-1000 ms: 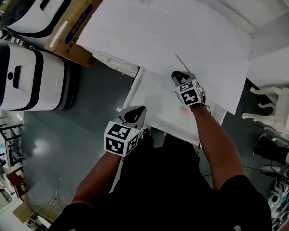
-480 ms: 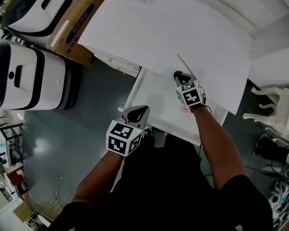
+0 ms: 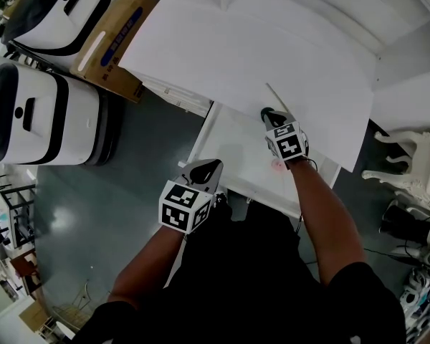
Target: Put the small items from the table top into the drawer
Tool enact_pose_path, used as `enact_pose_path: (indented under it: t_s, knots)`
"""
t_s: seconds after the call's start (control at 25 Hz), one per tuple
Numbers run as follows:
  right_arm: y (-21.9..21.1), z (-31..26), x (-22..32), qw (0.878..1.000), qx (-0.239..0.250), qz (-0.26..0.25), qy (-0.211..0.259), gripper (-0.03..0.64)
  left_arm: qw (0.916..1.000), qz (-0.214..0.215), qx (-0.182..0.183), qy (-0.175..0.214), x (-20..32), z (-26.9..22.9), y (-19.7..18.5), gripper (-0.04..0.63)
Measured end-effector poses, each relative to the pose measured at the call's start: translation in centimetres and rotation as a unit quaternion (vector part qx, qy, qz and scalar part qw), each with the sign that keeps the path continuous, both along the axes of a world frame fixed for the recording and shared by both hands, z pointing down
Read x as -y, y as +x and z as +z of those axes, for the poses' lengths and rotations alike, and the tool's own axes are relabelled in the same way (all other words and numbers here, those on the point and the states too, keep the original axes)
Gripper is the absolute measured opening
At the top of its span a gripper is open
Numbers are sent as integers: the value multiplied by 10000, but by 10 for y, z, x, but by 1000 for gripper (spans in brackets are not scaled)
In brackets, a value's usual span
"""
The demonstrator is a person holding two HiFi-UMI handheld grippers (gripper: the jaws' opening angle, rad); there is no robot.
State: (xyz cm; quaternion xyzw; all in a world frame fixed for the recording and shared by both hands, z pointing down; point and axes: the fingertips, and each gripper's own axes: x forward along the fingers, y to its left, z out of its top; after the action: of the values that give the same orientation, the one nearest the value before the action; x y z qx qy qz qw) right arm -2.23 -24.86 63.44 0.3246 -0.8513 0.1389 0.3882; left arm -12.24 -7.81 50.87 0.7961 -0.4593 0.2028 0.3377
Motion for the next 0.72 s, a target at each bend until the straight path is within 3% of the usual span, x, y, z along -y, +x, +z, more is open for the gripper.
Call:
enact_pose_path:
  t_s: [0.72]
  knots:
    - [17, -43, -20, 9980, 397, 380, 304, 25, 9997, 214, -90, 62, 1, -1, 7, 3]
